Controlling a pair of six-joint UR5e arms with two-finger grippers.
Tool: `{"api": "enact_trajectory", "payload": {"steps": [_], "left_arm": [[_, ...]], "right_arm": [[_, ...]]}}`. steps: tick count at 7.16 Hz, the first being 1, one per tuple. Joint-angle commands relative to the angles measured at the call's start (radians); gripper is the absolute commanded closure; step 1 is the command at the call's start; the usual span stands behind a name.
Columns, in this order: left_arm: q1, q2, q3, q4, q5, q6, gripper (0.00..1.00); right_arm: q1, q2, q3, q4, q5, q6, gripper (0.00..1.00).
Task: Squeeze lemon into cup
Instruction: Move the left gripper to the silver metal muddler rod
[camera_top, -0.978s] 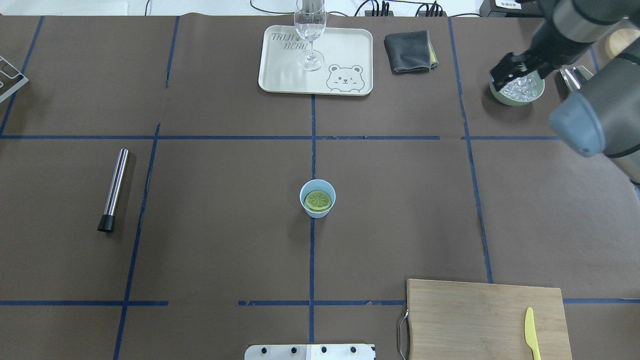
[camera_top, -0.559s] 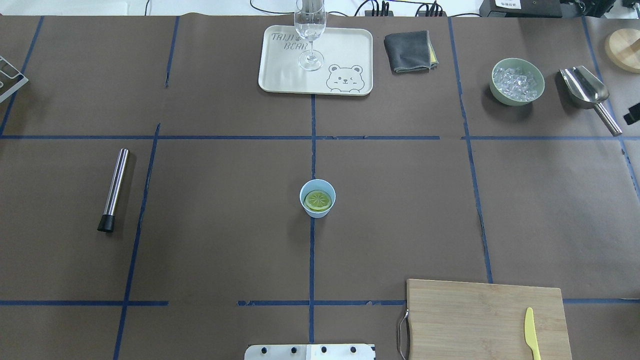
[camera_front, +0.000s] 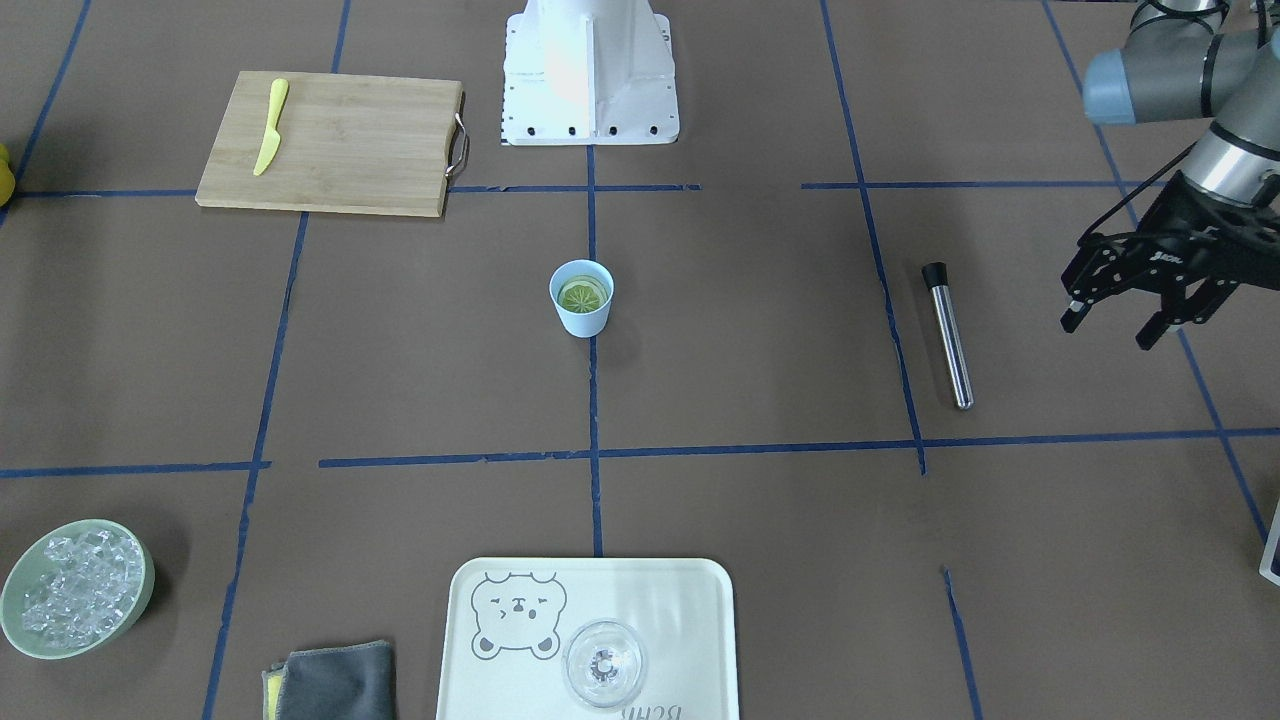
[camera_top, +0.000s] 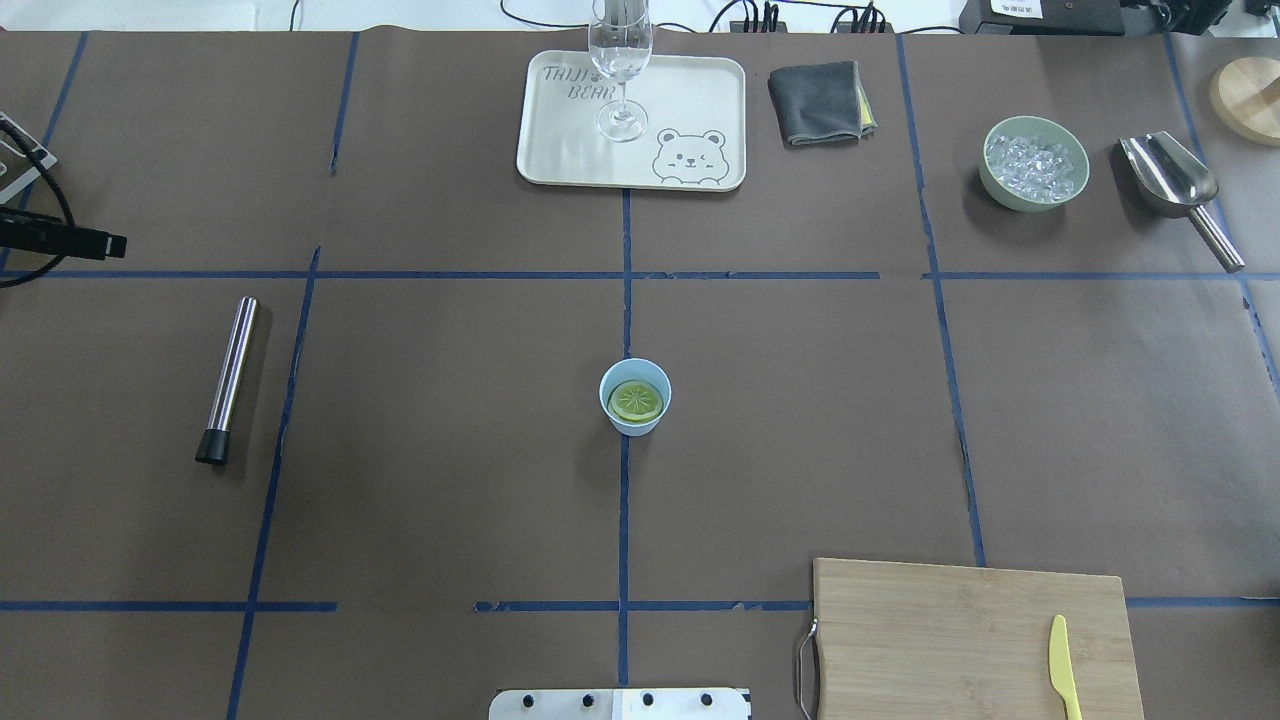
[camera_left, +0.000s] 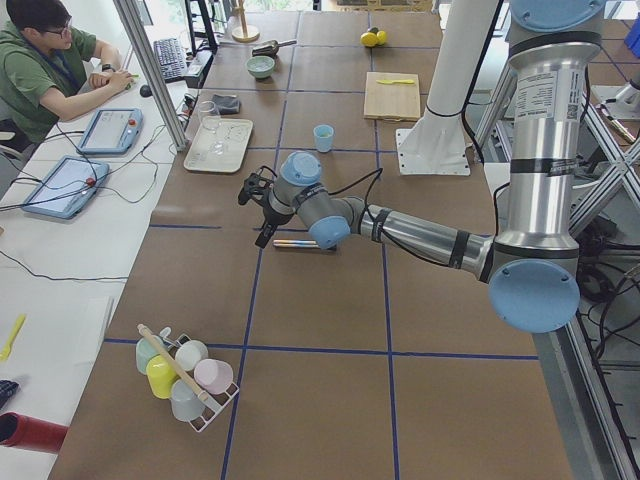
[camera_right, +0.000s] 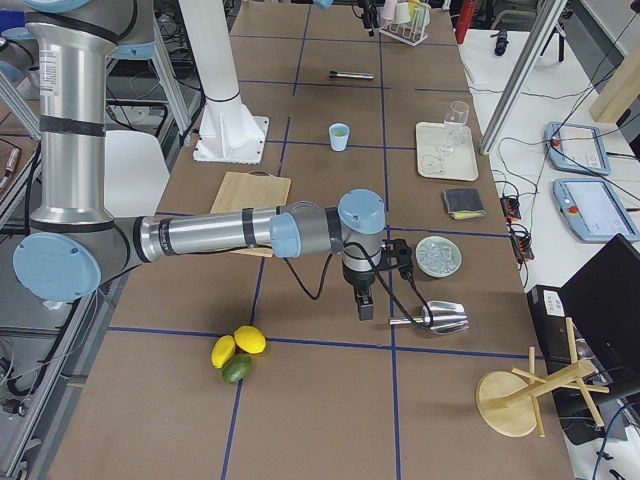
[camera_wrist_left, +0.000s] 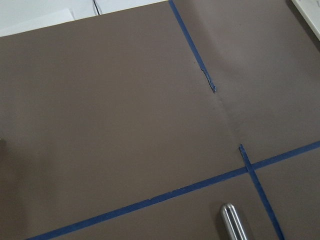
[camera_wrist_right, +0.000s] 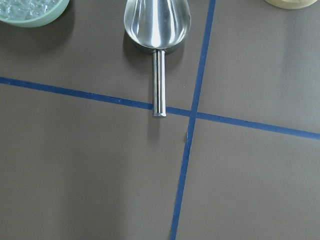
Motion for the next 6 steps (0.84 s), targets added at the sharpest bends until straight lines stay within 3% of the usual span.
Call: {"api": "enact_trajectory", "payload": {"steps": [1, 3, 6], "left_arm": [[0.097, -0.025, 0.035, -0.005, 0.066, -0.110, 0.29], [0.174, -0.092, 0.122, -0.004, 0.151, -0.137, 0.29], [0.185, -0.123, 0.173, -0.005, 0.150, -0.141, 0.34]], "right_arm": [[0.006, 0.002, 0.000, -0.025, 0.000, -0.018, 0.00], [0.006, 0.000, -0.003, -0.024, -0.005, -0.018, 0.00], [0.006, -0.014, 0.000, -0.020, -0.005, -0.018, 0.00]]}}
